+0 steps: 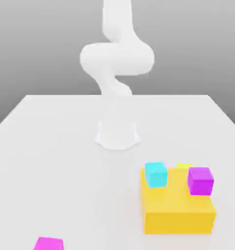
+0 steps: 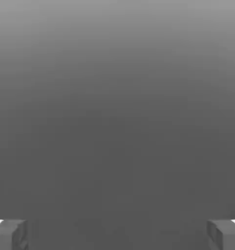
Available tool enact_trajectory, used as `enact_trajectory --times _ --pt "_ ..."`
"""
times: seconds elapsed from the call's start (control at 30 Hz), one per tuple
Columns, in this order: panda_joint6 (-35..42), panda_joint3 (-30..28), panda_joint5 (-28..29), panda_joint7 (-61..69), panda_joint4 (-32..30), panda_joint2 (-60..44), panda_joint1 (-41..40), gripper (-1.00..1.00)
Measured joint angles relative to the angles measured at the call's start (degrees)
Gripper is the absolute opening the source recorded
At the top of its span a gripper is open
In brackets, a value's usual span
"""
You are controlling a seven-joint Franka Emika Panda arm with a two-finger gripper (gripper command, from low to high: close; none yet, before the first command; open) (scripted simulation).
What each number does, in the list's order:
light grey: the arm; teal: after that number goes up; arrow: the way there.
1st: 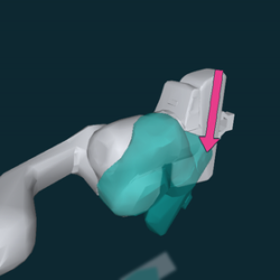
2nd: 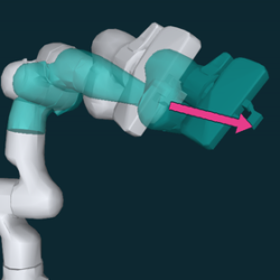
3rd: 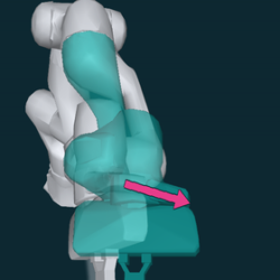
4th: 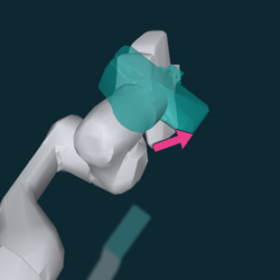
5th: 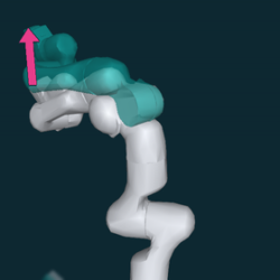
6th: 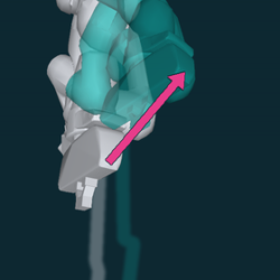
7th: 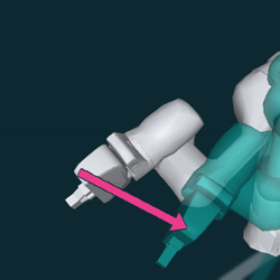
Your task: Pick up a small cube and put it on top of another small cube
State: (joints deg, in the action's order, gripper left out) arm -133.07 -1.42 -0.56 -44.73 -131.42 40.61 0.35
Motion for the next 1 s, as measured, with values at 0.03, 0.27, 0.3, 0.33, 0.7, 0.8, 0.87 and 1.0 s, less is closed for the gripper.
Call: enact_trajectory --times 0.03,0.27,0.3,0.33,0.7,0.8,0.87,1.0 --pt "-0.6 -0.6 -0.3 0.5 0.2 -2.3 0.1 0.0" --pt "-4.2 -4.5 -2.5 4.1 1.2 -16.9 0.7 0.0" --pt "-4.7 -5.0 -2.9 4.6 1.3 -19.0 0.8 0.0" --pt "-5.2 -5.5 -3.2 5.2 1.5 -21.1 0.8 0.0" --pt "-10.8 -8.9 -7.5 11.3 3.0 -44.0 -1.3 0.0" --pt "-12.4 -9.2 -8.1 12.6 3.5 -50.1 -2.2 0.0" --pt "-13.5 -9.4 -8.2 13.3 3.7 -54.2 -2.9 0.0" --pt "-16.0 -9.8 -8.3 14.4 4.4 -62.3 -4.2 0.0"
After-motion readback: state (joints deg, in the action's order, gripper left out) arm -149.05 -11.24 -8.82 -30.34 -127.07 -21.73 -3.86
